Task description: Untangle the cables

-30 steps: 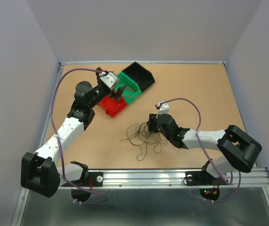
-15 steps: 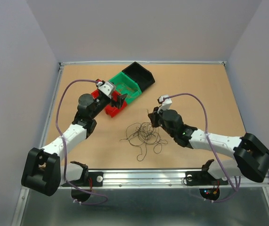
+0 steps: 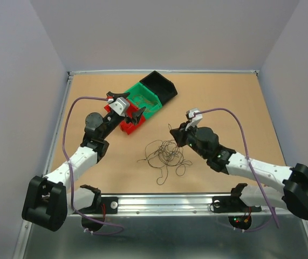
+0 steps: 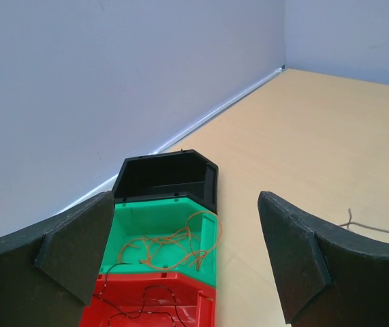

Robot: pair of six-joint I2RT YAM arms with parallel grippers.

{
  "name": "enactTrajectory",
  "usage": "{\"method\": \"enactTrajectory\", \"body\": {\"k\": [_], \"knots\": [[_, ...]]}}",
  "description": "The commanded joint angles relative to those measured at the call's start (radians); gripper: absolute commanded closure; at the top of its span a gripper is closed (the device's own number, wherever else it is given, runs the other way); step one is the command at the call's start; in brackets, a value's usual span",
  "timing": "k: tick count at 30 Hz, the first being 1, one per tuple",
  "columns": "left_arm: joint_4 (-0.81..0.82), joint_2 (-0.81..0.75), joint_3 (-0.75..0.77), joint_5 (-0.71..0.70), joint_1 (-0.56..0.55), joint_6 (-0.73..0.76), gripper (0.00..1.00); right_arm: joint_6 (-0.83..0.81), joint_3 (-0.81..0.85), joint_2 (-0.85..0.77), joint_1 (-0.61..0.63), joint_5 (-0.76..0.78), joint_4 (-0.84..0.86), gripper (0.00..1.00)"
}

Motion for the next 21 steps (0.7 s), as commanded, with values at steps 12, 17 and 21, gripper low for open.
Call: {"method": "enactTrajectory", "body": {"k": [12,17,21], "knots": [[0.129,-0.040,-0.047,0.174,0.003,0.013,0.01,-0.018,0.768,-0.077,-0.001,-0.121,-0.316,1.00],[0.131,-0.043,-0.054,0.233,0.003,0.024,0.01,-0.049,0.936,-0.045,-0.003,-0.072,-0.344,0.99],[0.137,-0.033,-0.050,0.011,0.006,-0.001,0.01,-0.145,0.996,0.019,-0.003,0.032,-0.342,0.99]]}}
